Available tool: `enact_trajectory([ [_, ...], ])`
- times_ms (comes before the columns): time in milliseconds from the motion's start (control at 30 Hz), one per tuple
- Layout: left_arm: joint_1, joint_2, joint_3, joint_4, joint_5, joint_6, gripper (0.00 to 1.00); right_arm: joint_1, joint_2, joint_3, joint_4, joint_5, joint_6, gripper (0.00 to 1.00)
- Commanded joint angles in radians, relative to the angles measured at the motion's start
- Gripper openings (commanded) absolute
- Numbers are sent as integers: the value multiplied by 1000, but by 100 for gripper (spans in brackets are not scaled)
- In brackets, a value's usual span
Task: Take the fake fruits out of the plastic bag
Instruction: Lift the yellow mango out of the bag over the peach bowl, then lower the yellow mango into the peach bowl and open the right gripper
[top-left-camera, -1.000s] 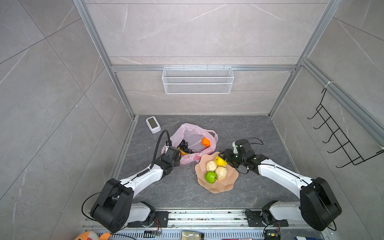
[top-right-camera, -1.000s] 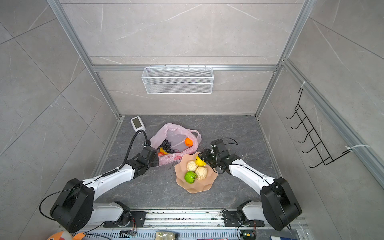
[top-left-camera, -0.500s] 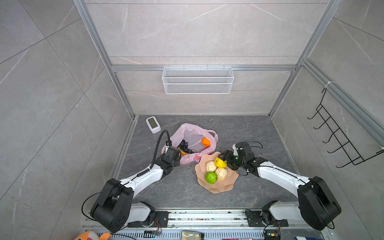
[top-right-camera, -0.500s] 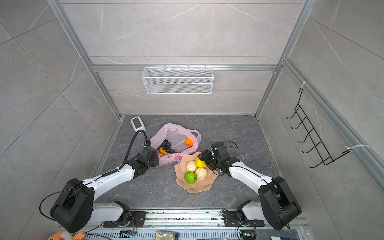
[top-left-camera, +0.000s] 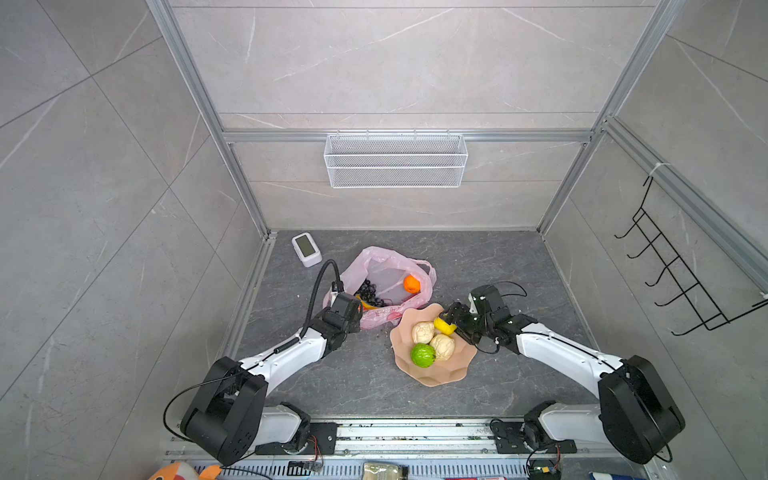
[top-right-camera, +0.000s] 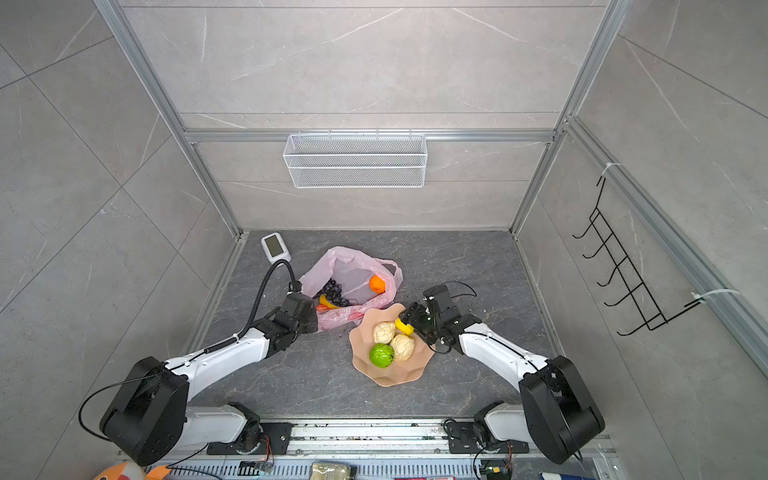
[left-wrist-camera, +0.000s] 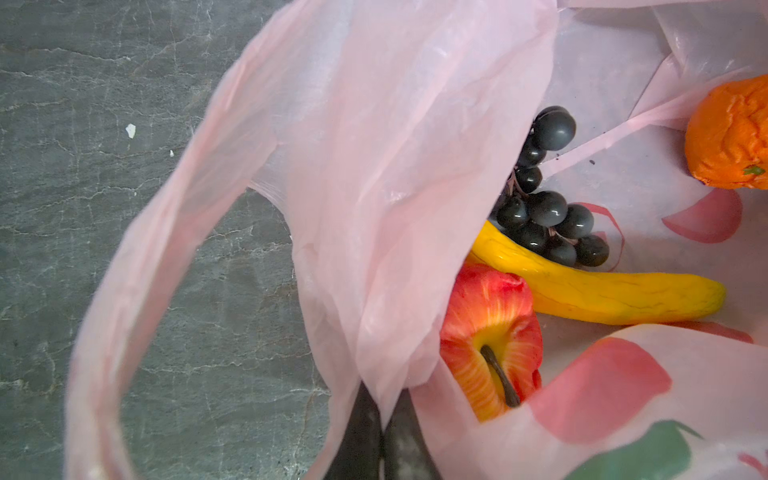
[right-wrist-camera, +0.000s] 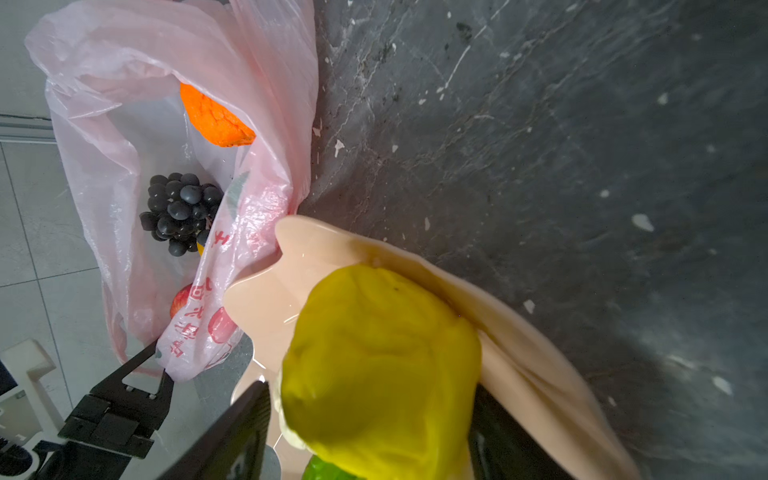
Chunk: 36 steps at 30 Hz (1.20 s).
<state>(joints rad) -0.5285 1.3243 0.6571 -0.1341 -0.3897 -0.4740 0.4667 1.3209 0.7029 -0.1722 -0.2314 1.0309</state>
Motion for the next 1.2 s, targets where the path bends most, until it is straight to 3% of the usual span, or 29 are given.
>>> enact_trajectory([
  [0,-2,-7,19,5,-15,15,0,-2,-40,36,-89,41,-37,76],
  [433,-2,1,21,8,-12,12,0,4,-164,73,-200,76,-74,67],
  [800,-2,5,22,10,-14,14,0,17,-71,60,-80,26,-54,67],
  [1167,-2,4,21,10,-15,15,0,18,-33,23,-87,41,-57,66],
])
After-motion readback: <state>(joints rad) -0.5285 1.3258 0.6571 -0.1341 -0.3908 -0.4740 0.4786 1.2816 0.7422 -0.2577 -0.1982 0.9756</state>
